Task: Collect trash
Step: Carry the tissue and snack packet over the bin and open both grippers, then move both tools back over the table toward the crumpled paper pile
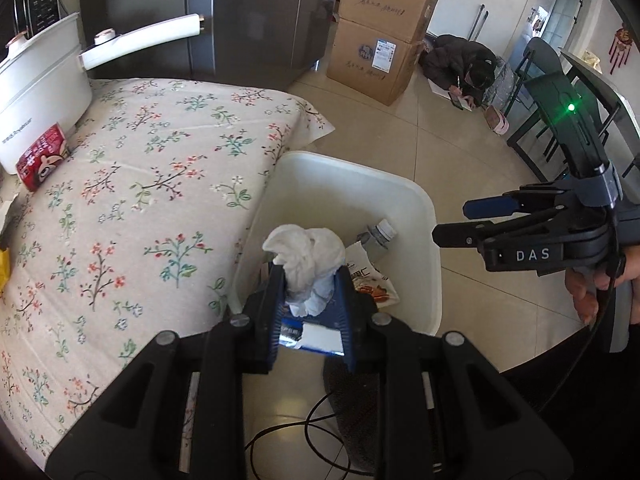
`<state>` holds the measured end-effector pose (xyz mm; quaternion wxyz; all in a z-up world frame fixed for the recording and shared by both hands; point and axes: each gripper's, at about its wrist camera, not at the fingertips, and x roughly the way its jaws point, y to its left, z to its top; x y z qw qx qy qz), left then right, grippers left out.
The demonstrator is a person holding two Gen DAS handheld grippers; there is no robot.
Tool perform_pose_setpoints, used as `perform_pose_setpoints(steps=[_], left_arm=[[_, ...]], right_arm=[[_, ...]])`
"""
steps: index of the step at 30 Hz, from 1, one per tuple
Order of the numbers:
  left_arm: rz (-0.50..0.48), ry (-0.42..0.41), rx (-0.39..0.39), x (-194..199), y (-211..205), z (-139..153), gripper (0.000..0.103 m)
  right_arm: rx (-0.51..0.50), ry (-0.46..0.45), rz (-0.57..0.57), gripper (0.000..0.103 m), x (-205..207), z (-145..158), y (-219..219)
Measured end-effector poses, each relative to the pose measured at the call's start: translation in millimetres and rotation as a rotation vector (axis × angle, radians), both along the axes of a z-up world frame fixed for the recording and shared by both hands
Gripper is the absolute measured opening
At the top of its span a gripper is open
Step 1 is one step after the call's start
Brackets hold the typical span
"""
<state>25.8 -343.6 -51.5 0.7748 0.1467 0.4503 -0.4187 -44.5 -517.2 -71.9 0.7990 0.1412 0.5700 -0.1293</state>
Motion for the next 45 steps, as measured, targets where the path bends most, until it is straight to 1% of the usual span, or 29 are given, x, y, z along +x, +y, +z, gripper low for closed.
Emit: perform_pose_setpoints(steps=[4,6,7,8,9,10,11,13,19,22,28,33,35,37,45], left_arm=[[-0.005,0.011,0.011,4.3,-13.1,-10.0,0.029],[0.0,0.012,0.019,5.2,-14.8,-14.1,0.033],[0.0,0.01,0.023,5.2,-14.5,-14.7,0.04],[0.005,0.005,0.021,5.0,-12.5,-14.2,0.052],[0.013,-0.004,0.016,4.6,-9.0,-12.3,0.058],[0.023,-0.015,0.011,4.2,-4.9,-9.7,0.066],[0.035,-0.029,0.015,4.4,-0.5,-7.6,0.069],[0.055,-0.045,0.025,4.3,9.7,-2.7,0.07],[0.121,-0.052,0.019,14.0,51.7,9.5,0.076],[0.155,-0.063,0.039,19.3,75.9,15.4,0.082],[0.246,-0.077,0.074,31.5,130.4,30.0,0.087],[0.34,-0.085,0.103,41.7,179.8,39.4,0.093],[0.383,-0.093,0.114,46.8,201.0,42.2,0.098],[0.433,-0.092,0.115,53.8,223.8,44.5,0.099],[0.604,-0.053,0.062,77.6,300.0,43.9,0.1]], right_arm=[[0.012,-0.015,-0.015,0.061,-1.8,2.6,-4.0],[0.009,-0.018,-0.01,0.061,-1.0,3.9,-2.5],[0.007,-0.018,-0.008,0.062,0.3,3.9,-2.1],[0.006,-0.019,-0.005,0.062,1.5,4.7,-0.7],[0.005,-0.019,-0.003,0.062,2.6,5.0,0.2],[0.003,-0.02,0.001,0.062,3.9,5.7,1.8],[0.0,-0.021,0.003,0.062,4.9,6.3,3.0],[-0.008,-0.027,0.012,0.064,6.7,8.3,6.8],[-0.022,-0.04,0.018,0.066,13.7,14.6,17.5],[-0.031,-0.05,0.03,0.067,20.4,19.1,27.1],[-0.058,-0.071,0.08,0.068,39.7,30.4,56.5],[-0.075,-0.093,0.137,0.07,61.3,41.4,93.3],[-0.081,-0.101,0.163,0.07,70.9,44.4,108.9],[-0.091,-0.108,0.193,0.072,81.3,47.2,128.4],[-0.121,-0.115,0.318,0.075,117.5,50.7,203.3]])
